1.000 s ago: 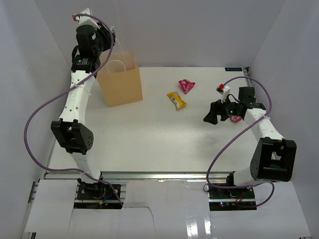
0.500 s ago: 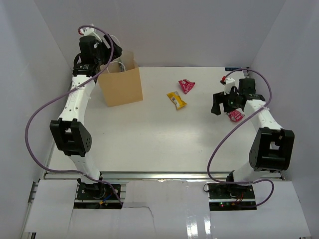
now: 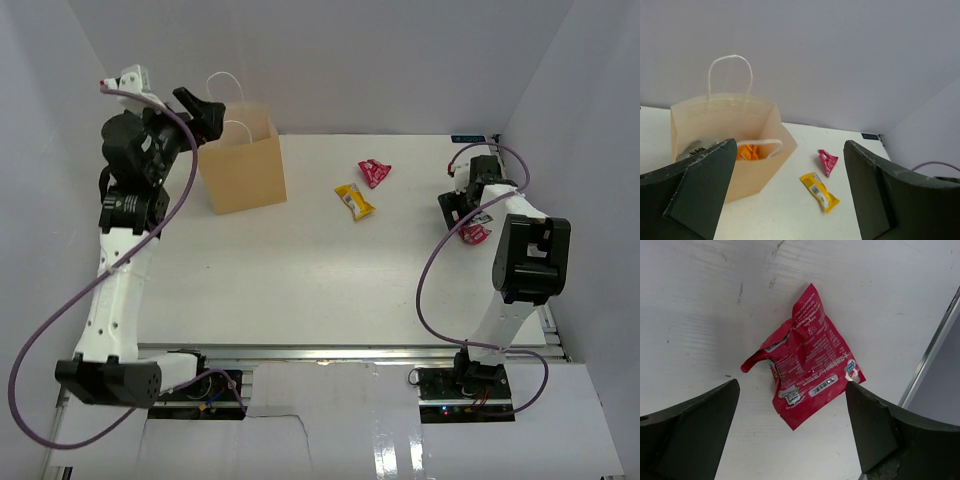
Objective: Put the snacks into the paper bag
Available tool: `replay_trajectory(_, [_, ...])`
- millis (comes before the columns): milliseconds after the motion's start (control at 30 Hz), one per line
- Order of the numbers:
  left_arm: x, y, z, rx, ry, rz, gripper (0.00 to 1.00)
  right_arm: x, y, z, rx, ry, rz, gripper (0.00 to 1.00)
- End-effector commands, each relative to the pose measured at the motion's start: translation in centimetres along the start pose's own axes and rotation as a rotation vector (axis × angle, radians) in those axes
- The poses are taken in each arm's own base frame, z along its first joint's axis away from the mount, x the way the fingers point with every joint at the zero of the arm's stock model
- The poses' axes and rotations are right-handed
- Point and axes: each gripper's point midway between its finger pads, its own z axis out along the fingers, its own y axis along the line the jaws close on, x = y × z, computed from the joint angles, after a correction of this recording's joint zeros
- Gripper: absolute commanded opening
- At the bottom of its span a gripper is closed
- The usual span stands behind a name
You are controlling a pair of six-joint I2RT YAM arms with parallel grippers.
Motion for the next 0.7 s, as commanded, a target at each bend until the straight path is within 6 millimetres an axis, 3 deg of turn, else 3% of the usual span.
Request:
replay_trajectory(0, [1.2,-1.1,-3.6,0.053,0.011,-0.043,0.98,-1.3,-2.3,0.0,0.057,-0.016,-0.066,0.93])
replay_trajectory(33, [2.0,-1.3,-4.4,0.071,0.024,-0.057,0.98,-0.8,-2.1,0.8,0.049,0.006,-0.07,0.95])
replay_trajectory(67, [1.5,-2.3,-6.1,0.111,-0.005,-0.068,0.98,-0.6,-2.2,1.1,0.045,0.013,-0.073,0.96])
replay_trajectory(100, [4.3,-2.1,-6.4,0.128,0.058,-0.129,0.98,-0.3,-2.0,1.7,0.027,0.019,-0.079,1.0])
replay_trajectory(167, [5.2,-3.0,-7.9,0.178,0.065,-0.187,0.98,0.1,-1.8,2.1,0.004,0.024,-0.071,0.89])
replay_trajectory(200, [7.6,-2.6,-8.1,0.175,0.122,-0.269,0.98,0.3,-1.3,2.3,-0.025,0.021,-0.072,0.83])
replay_trajectory(267, [9.2,-3.7,-9.0,0.238,0.178,-0.339,0.98,0.5,-1.1,2.4,-0.053,0.014,-0.066,0.61])
replay_trajectory(300, [11.3,-3.4,-9.2,0.24,0.232,-0.385,0.98,0.9,-0.8,2.5,-0.064,0.021,-0.066,0.54])
replay_trajectory(400, [13.4,-4.8,-10.1,0.307,0.319,-0.505,0.98,1.5,-0.2,2.5,-0.097,0.014,-0.067,0.41])
replay_trajectory(467, [15.2,-5.1,-10.4,0.314,0.363,-0.567,0.98,1.5,1.2,1.9,-0.175,-0.023,-0.073,0.28])
replay_trajectory(533, [16.7,-6.8,-10.5,0.352,0.397,-0.593,0.98,1.6,2.4,0.9,-0.233,-0.063,-0.107,0.14])
replay_trajectory(633, [20.0,-9.8,-10.1,0.376,0.486,-0.608,0.98,0.2,5.3,-2.2,-0.398,-0.197,-0.182,0.09])
replay_trajectory(667, [20.8,-10.3,-9.7,0.359,0.507,-0.632,0.98,0.1,7.4,-3.4,-0.509,-0.253,-0.22,0.09])
